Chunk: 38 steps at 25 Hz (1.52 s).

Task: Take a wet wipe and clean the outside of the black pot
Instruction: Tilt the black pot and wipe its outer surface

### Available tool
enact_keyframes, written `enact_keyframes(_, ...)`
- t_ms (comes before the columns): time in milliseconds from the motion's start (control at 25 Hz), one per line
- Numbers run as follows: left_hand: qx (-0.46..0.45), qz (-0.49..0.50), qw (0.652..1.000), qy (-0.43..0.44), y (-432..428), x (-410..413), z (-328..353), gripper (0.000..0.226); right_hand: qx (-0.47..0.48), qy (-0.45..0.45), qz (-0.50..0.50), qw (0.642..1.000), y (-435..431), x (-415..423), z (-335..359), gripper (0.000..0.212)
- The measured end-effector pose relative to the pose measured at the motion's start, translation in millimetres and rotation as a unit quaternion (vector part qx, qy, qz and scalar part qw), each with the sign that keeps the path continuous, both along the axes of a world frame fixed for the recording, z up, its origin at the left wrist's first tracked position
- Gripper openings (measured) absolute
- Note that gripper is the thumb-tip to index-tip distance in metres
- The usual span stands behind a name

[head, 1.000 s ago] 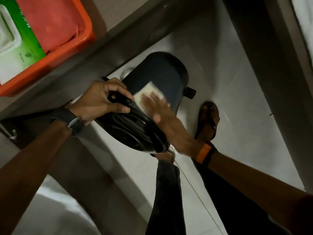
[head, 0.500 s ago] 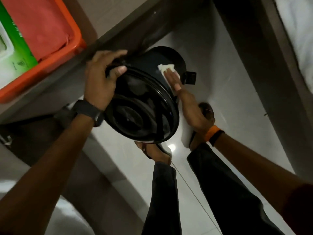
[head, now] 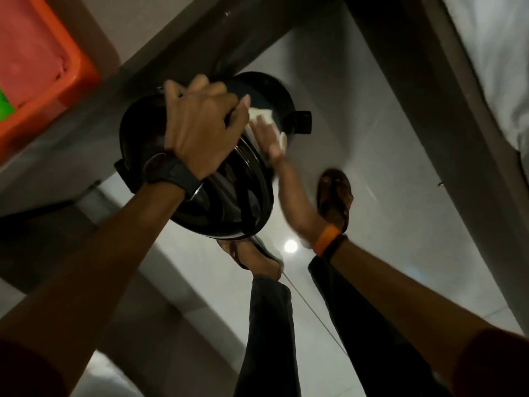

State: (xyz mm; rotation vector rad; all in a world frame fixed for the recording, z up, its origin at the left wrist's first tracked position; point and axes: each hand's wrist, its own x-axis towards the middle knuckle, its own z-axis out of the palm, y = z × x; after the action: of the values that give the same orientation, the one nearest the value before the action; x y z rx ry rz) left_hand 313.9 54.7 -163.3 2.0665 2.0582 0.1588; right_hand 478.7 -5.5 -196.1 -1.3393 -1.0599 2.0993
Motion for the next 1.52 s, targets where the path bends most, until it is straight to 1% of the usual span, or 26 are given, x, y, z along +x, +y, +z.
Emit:
enact_keyframes(80, -0.025, 0.041, 0.998, -0.038, 0, -11, 1, 0.047, 0.067, 0.017, 0.056, 0.996, -26, 4, 10, 0.046)
enact_keyframes(120, -0.023, 0.058, 0.996, -0.066, -2, -15, 1, 0.050, 0.094, -0.015, 0.062, 0.994, -18, 6, 2, 0.047)
enact_keyframes(160, -0.020, 0.073, 0.993, -0.094, -4, -18, 0, 0.051, 0.088, -0.068, 0.059, 0.992, 0, 8, -12, 0.049)
enact_keyframes(240, -0.025, 0.103, 0.985, -0.139, -10, -21, -4, 0.047, -0.001, -0.184, 0.010, 0.983, 44, 8, -39, 0.051)
enact_keyframes(280, -0.033, 0.118, 0.981, -0.153, -12, -20, -5, 0.044, -0.035, -0.220, -0.006, 0.975, 56, 11, -48, 0.052)
enact_keyframes(320, -0.045, 0.133, 0.976, -0.165, -12, -21, -6, 0.042, -0.038, -0.217, -0.008, 0.975, 54, 12, -48, 0.052)
enact_keyframes(400, -0.067, 0.181, 0.964, -0.184, -6, -27, -4, 0.041, -0.005, -0.132, -0.003, 0.991, 12, 12, -30, 0.054)
enact_keyframes(480, -0.085, 0.244, 0.945, -0.201, 4, -36, -5, 0.039, 0.080, -0.036, 0.004, 0.996, -51, 8, 9, 0.056)
enact_keyframes(560, -0.096, 0.307, 0.922, -0.216, 13, -47, -9, 0.030, 0.163, -0.032, 0.017, 0.986, -69, 5, 9, 0.053)
enact_keyframes(600, -0.101, 0.324, 0.914, -0.224, 15, -51, -12, 0.027, 0.152, -0.071, -0.011, 0.986, -55, 1, -2, 0.052)
enact_keyframes(640, -0.104, 0.331, 0.907, -0.237, 16, -54, -14, 0.025, 0.098, -0.122, -0.045, 0.987, -34, -3, -20, 0.051)
enact_keyframes(680, -0.103, 0.336, 0.901, -0.252, 16, -58, -17, 0.024, 0.025, -0.158, -0.089, 0.983, -8, -4, -39, 0.051)
enact_keyframes(760, -0.094, 0.353, 0.888, -0.280, 13, -65, -19, 0.025, -0.119, -0.171, -0.179, 0.961, 41, 6, -76, 0.052)
enact_keyframes(800, -0.087, 0.361, 0.882, -0.290, 14, -68, -20, 0.025, -0.160, -0.157, -0.200, 0.954, 49, 10, -86, 0.055)
enact_keyframes(880, -0.079, 0.376, 0.874, -0.298, 17, -69, -19, 0.027, -0.204, -0.117, -0.176, 0.956, 35, 9, -73, 0.061)
enact_keyframes(1000, -0.075, 0.402, 0.869, -0.280, 25, -64, -15, 0.031, -0.230, 0.020, -0.153, 0.961, -35, 5, -29, 0.064)
enact_keyframes(1040, -0.076, 0.395, 0.873, -0.275, 27, -60, -14, 0.031, -0.240, 0.060, -0.144, 0.958, -53, 4, -8, 0.063)
enact_keyframes(1120, -0.075, 0.368, 0.886, -0.272, 32, -51, -15, 0.031, -0.198, 0.144, -0.168, 0.955, -58, 6, 16, 0.048)
enact_keyframes(1160, -0.075, 0.357, 0.890, -0.275, 33, -47, -16, 0.032, -0.179, 0.129, -0.175, 0.960, -46, 4, 21, 0.038)
enact_keyframes(1200, -0.076, 0.351, 0.892, -0.275, 34, -44, -16, 0.031, -0.153, 0.076, -0.180, 0.969, -30, 4, 19, 0.037)
enact_keyframes(1280, -0.076, 0.344, 0.897, -0.267, 35, -39, -17, 0.027, -0.151, -0.074, -0.202, 0.965, 7, 10, 1, 0.053)
enact_keyframes(1320, -0.075, 0.339, 0.899, -0.265, 35, -37, -18, 0.026, -0.160, -0.100, -0.208, 0.960, 15, 15, -8, 0.057)
enact_keyframes(1360, -0.073, 0.335, 0.902, -0.263, 35, -36, -19, 0.026, -0.183, -0.097, -0.214, 0.955, 16, 17, -18, 0.058)
enact_keyframes(1440, -0.070, 0.352, 0.903, -0.235, 41, -40, -23, 0.026, -0.180, -0.006, -0.190, 0.965, -9, 12, -9, 0.058)
enact_keyframes(1480, -0.077, 0.362, 0.904, -0.212, 44, -45, -25, 0.028, -0.153, 0.083, -0.167, 0.971, -31, 6, 8, 0.062)
enact_keyframes(1520, -0.094, 0.362, 0.909, -0.184, 50, -49, -28, 0.029, -0.145, 0.161, -0.177, 0.960, -47, 3, 23, 0.069)
